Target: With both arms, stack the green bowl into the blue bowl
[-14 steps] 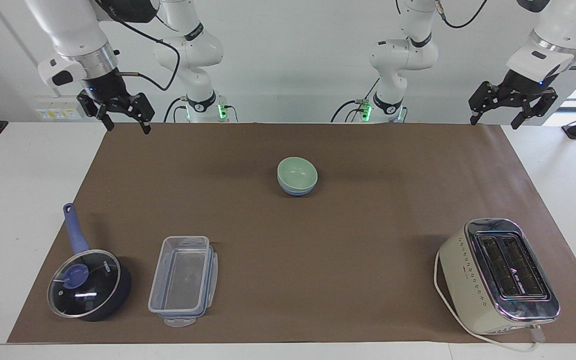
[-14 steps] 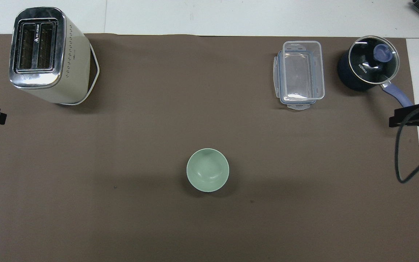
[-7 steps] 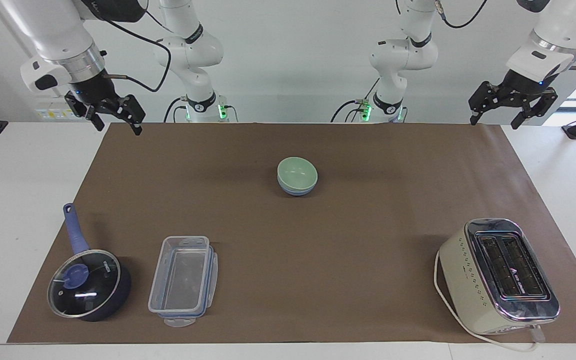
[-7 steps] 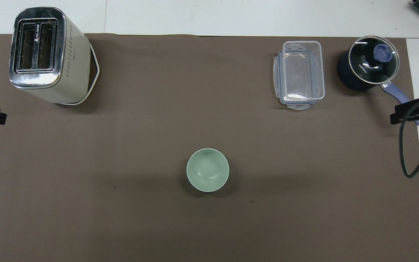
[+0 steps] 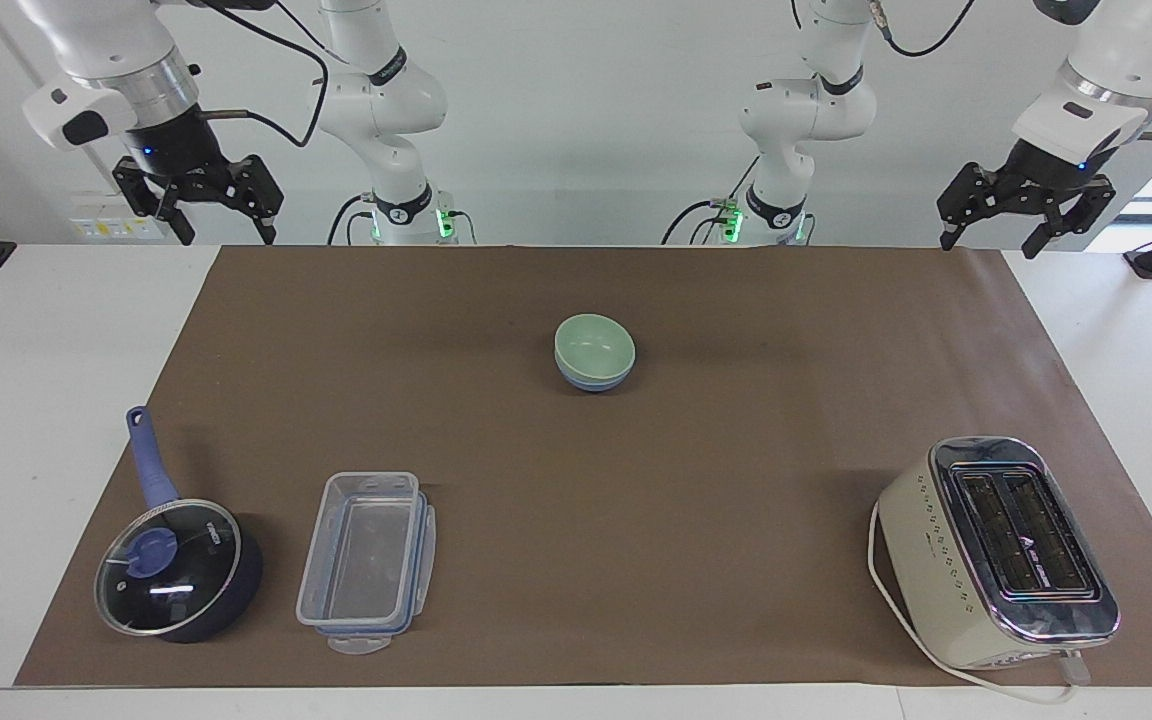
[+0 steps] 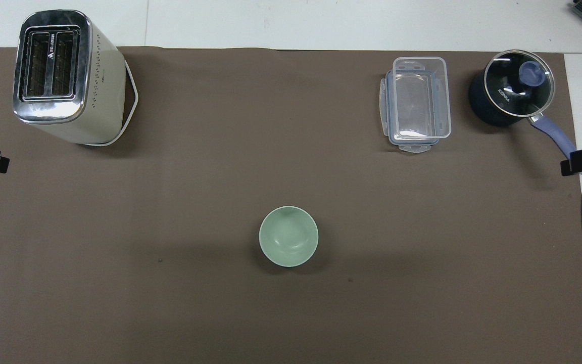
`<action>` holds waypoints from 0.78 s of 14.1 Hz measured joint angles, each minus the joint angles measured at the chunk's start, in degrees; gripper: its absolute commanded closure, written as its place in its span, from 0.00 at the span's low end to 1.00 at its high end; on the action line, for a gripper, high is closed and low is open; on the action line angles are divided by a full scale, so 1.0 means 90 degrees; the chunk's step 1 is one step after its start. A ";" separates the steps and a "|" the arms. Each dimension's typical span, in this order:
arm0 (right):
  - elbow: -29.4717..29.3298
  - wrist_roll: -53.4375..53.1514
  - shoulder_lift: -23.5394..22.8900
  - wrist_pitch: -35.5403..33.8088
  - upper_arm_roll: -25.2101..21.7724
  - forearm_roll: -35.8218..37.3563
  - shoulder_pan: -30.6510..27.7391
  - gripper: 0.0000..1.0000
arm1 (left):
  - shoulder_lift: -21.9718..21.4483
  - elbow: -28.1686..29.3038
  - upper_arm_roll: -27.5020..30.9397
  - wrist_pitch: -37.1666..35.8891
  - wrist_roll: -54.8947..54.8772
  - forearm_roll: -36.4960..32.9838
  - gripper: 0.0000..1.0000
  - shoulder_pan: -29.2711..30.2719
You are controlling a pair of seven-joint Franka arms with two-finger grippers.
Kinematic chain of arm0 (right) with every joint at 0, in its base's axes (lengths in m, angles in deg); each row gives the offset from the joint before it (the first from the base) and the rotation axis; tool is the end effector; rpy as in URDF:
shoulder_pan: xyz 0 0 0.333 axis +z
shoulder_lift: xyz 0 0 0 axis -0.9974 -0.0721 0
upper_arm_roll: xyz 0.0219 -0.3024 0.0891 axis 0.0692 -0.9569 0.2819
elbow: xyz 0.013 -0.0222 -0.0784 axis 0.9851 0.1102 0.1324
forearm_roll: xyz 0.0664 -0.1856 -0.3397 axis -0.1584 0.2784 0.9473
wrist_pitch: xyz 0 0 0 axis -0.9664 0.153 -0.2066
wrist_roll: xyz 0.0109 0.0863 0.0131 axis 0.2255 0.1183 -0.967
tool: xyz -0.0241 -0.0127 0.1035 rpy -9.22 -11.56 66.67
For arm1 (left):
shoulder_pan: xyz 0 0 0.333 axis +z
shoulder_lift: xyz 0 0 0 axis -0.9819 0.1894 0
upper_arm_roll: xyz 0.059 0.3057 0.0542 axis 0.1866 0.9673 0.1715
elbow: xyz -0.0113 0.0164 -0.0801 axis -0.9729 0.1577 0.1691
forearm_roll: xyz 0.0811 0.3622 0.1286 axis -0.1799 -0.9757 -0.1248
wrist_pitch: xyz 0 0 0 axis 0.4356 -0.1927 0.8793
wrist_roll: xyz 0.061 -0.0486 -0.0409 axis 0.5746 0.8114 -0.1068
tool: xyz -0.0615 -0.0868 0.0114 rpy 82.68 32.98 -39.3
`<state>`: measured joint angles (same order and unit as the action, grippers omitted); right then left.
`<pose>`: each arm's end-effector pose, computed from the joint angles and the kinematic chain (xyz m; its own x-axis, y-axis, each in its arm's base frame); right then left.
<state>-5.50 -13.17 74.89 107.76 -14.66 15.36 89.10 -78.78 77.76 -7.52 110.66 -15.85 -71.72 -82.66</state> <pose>0.5362 -0.0328 0.6776 0.9994 -0.0078 0.0332 -0.0075 -0.9999 -0.0076 0.5476 -0.0129 0.6772 0.9789 -0.2039 0.0129 -0.2040 -0.9790 0.0054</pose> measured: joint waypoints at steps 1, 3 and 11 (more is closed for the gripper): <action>-0.0008 0.0000 0.0024 0.0000 0.0010 0.0000 0.0014 0.00 | 0.0000 0.0000 0.0000 0.0000 0.0000 0.0000 0.00 0.0000; 0.0107 0.0000 0.0150 -0.0017 0.0036 0.0000 0.0017 0.00 | 0.0000 0.0000 0.0000 0.0000 0.0000 0.0000 0.00 0.0000; 0.0484 -0.0022 0.0392 0.0050 -0.0005 0.0000 -0.0159 0.00 | 0.0000 0.0000 0.0000 0.0000 0.0000 0.0000 0.00 0.0000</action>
<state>-1.14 -13.37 78.42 108.21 -14.71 15.36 87.67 -78.79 77.76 -7.52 110.66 -15.85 -71.72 -82.66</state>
